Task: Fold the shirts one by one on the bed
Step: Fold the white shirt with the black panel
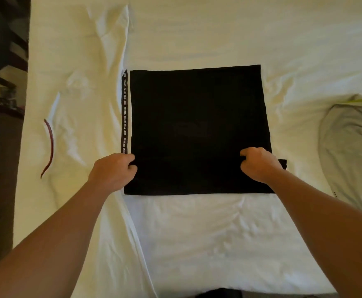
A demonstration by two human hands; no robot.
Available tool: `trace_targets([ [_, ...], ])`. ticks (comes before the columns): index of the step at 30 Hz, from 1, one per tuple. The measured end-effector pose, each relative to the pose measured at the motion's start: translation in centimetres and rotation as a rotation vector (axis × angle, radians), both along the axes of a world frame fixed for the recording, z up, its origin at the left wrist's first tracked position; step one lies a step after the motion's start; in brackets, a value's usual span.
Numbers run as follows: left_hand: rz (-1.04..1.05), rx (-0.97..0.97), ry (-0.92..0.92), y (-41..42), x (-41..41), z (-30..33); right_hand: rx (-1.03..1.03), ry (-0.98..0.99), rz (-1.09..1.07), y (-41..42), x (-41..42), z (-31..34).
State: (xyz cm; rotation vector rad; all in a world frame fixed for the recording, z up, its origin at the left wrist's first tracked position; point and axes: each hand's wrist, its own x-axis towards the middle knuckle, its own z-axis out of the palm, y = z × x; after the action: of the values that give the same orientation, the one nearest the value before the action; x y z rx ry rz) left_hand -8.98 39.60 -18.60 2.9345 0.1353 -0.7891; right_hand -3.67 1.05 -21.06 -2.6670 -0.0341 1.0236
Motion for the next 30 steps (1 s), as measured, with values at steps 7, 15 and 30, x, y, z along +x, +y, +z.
trace_targets([
  [7, 0.0, -0.029, -0.011, 0.7, 4.1, -3.0, -0.073, -0.092, 0.048, 0.2, 3.9, -1.5],
  [15, -0.048, -0.061, 0.037, 1.6, 7.0, -5.0, -0.19, -0.237, 0.099, 0.4, 4.8, -3.0],
  [30, -0.233, -0.023, -0.321, -6.7, -1.3, -7.1, -0.028, -0.516, 0.106, 5.0, -4.4, -5.6],
])
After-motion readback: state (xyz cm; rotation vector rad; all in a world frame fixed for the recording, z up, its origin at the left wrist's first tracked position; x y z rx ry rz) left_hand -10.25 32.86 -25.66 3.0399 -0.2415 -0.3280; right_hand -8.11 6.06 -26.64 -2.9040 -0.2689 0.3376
